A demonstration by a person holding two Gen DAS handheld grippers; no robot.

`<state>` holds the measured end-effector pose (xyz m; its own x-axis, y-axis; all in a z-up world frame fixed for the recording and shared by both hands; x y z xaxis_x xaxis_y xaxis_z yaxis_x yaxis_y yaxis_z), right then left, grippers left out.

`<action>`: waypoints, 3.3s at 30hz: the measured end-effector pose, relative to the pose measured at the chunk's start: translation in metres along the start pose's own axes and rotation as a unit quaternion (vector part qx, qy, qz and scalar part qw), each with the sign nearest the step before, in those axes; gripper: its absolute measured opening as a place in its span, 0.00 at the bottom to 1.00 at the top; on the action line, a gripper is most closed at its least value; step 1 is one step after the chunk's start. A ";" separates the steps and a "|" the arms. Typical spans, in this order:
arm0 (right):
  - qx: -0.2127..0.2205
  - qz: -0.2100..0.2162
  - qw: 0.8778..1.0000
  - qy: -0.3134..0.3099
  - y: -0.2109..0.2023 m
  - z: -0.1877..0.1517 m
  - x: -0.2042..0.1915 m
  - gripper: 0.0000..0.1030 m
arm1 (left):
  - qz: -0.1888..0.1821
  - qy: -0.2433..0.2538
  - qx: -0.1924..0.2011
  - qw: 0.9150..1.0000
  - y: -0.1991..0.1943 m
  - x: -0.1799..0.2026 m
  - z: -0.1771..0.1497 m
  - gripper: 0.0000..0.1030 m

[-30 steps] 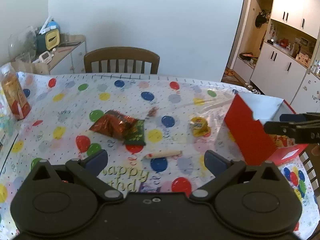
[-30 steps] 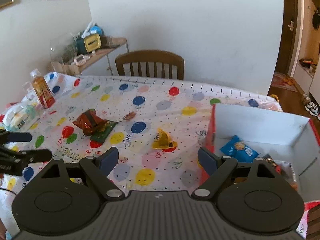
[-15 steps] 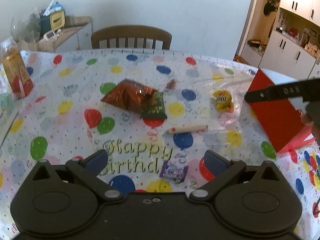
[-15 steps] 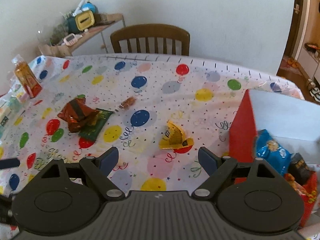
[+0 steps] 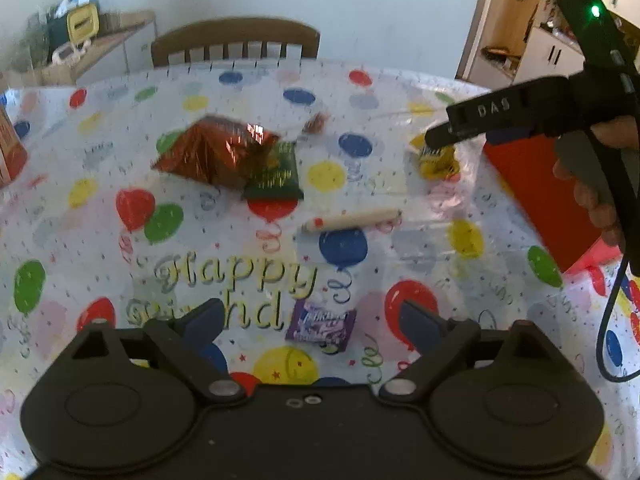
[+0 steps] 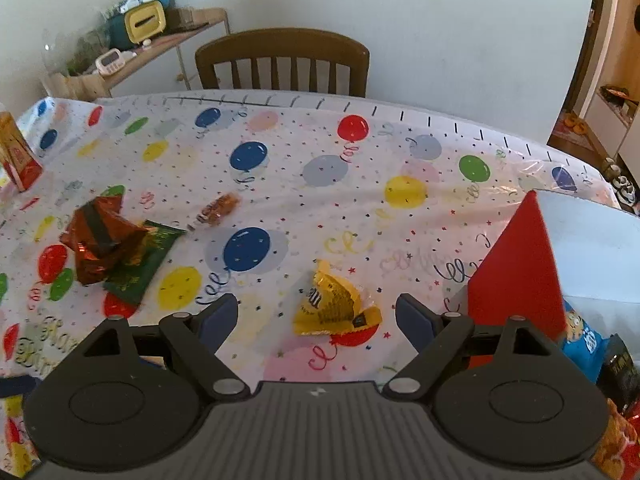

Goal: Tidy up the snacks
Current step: 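Grasp the yellow packet with the right tool while the left tool grasps the purple packet, then carry the yellow packet and purple packet with both tools into the red box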

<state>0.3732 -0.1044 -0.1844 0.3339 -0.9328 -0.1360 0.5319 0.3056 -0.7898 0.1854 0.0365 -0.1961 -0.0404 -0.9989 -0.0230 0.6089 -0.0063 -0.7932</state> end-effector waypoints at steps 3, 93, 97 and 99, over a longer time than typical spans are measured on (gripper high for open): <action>-0.010 -0.008 1.000 0.010 0.012 0.003 0.004 0.76 | -0.004 0.000 -0.012 1.000 0.008 0.001 -0.002 0.81; 0.099 -0.001 0.991 0.094 -0.215 -0.012 0.223 0.31 | -0.063 0.121 0.118 0.984 -0.066 0.206 0.147 0.25; 0.092 -0.007 0.991 0.098 -0.207 -0.012 0.248 0.31 | -0.066 0.126 0.111 0.984 -0.051 0.229 0.163 0.25; 0.088 -0.008 0.991 0.097 -0.203 -0.014 0.258 0.31 | -0.071 0.125 0.099 0.985 -0.040 0.239 0.170 0.25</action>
<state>0.3406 -0.4097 -0.0672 0.1774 -0.9519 -0.2497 0.6687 0.3028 -0.6791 0.2862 -0.2097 -0.0665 -0.3145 -0.9450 -0.0895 0.7246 -0.1781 -0.6658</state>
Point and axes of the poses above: each gripper's, at about its wrist camera, not at the fingertips, and y roughly the way its jaws point, x to its right, z to its top, the point moved 3 cm from there along y, roughly the way its jaws point, and after that the axes turned 12 degrees about y, right-handed, at the moved point
